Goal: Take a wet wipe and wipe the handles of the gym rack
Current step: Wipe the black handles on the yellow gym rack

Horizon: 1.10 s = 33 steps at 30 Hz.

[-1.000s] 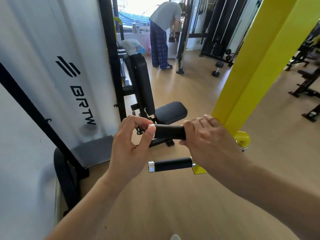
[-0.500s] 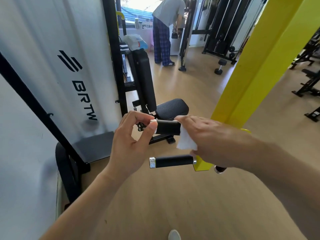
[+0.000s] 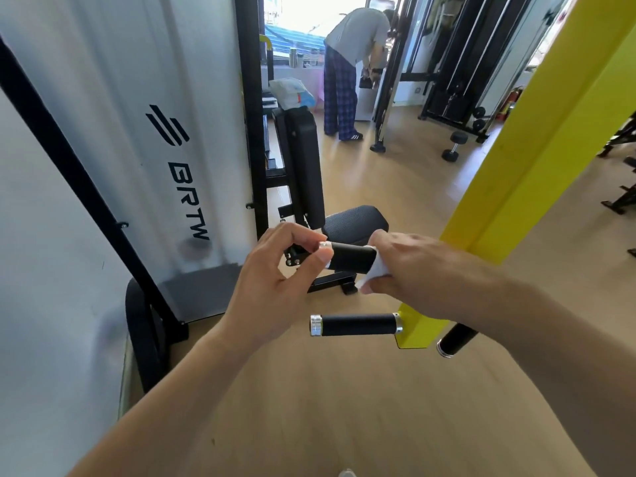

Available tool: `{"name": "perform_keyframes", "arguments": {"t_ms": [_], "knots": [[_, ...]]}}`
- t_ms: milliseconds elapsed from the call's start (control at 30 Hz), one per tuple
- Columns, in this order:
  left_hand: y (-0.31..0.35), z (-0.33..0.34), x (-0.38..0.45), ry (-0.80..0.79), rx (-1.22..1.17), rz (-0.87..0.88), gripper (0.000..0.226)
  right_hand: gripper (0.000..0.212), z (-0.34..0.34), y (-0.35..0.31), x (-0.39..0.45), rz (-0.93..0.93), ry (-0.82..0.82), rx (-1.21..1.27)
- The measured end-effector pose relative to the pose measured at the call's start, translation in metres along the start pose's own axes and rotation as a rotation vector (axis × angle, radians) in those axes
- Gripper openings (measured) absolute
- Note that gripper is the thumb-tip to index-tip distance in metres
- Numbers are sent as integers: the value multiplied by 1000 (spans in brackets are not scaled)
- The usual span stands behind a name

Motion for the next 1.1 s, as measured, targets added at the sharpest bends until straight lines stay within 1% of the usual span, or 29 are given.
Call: {"name": "perform_keyframes", "arguments": {"t_ms": [67, 100, 200, 267, 333, 433, 467, 533, 600, 667, 733, 800, 900, 1000, 1100], "knots": [[-1, -2, 2, -8, -2, -7, 9, 40, -1, -5, 3, -44, 63, -90], [-1, -3, 3, -6, -7, -5, 8, 41, -1, -10, 5, -78, 91, -97], [-2, -4, 4, 1, -25, 21, 5, 42, 0, -32, 16, -193, 181, -29], [-2, -3, 4, 6, -32, 36, 4, 41, 2, -41, 21, -223, 198, -12], [-3, -3, 4, 18, -24, 36, 3, 45, 2, -37, 21, -210, 227, -60], [-4, 0, 3, 27, -6, 29, 7, 50, 1, -15, 7, -88, 241, -278], [-4, 1, 2, 24, -4, 28, 8, 51, 1, -10, 2, -69, 278, -347], [-4, 2, 2, 11, -15, 23, 7, 54, 3, -4, -3, -106, 385, -428], [-5, 2, 2, 5, -33, 20, 5, 57, 5, -8, 4, -123, 376, -404], [-6, 2, 4, 5, -76, 21, 2, 59, 13, -16, 16, -168, 371, -293], [-7, 0, 4, 11, -114, 16, 2, 58, 17, -26, 25, -210, 408, -170], [-9, -1, 4, -1, -141, 8, 4, 55, 18, -30, 27, -222, 465, -106], [-9, 1, 3, 2, -141, 30, 4, 53, 19, -29, 20, -211, 494, -148], [-8, 4, 2, 25, -110, 45, 3, 50, 21, -18, 6, -98, 455, -240], [-9, 6, 2, 27, -110, 35, 2, 39, 27, -1, -12, -42, 543, -306]]}}
Point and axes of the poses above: each hand's wrist, its own x-axis towards the middle knuckle, its own z-axis out of the palm, y = z × x, the point moved 2 cm from there along x, towards the middle knuckle, and after that the axes turned 2 degrees about -y, right-handed, at the moved point
